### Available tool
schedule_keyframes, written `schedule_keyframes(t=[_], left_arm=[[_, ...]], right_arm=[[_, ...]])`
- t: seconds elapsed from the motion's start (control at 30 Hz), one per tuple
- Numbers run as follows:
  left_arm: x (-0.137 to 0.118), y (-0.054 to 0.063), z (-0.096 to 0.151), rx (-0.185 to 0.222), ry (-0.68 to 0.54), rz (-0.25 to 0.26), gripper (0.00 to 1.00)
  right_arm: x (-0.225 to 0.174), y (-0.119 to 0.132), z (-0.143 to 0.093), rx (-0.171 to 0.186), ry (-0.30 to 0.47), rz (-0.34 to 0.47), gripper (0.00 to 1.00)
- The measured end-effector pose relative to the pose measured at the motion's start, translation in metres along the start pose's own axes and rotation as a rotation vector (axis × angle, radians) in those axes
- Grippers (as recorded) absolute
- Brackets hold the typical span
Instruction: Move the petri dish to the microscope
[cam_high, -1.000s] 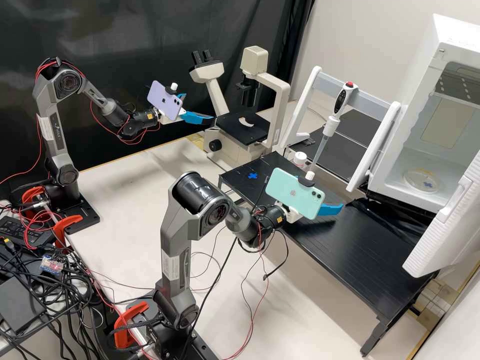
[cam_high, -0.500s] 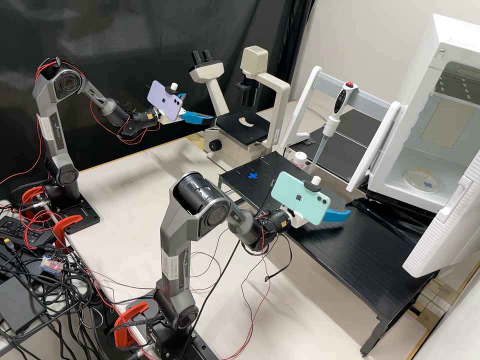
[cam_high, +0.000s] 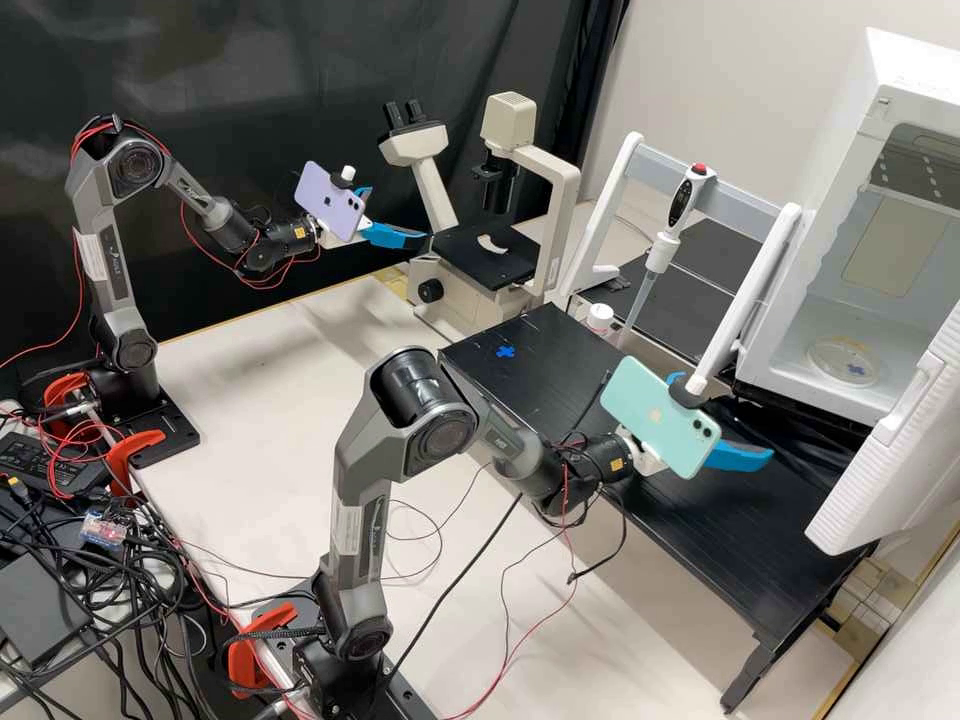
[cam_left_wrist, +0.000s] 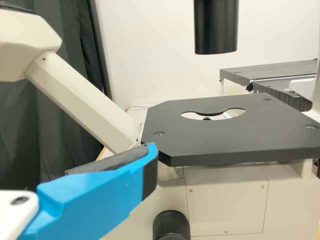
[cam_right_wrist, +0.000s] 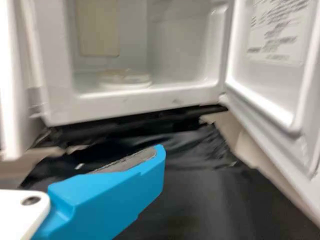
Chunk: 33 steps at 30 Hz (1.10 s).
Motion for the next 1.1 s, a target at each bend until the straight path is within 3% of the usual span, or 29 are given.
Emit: schedule_keyframes(t=[0.37,0.47,0.7,0.93,1.1], left_arm=[[0.0,0.0,0.0,0.0,0.0,0.0,1.0],[0.0,0.0,0.0,0.0,0.0,0.0,1.0],[0.0,0.0,0.0,0.0,0.0,0.0,1.0],[0.0,0.0,0.0,0.0,0.0,0.0,1.0],[0.0,0.0,0.0,0.0,0.0,0.0,1.0]], right_arm=[[0.069,0.027,-0.003,-0.021,-0.083,0.075,1.0],[0.084,0.038,-0.005,0.008,-0.094,0.112,1.0],[0.114,0.05,-0.012,0.037,-0.091,0.142,1.0],[0.152,0.038,-0.016,0.052,-0.071,0.046,1.0],[0.18,0.025,-0.022,0.009,-0.04,-0.03,1.0]])
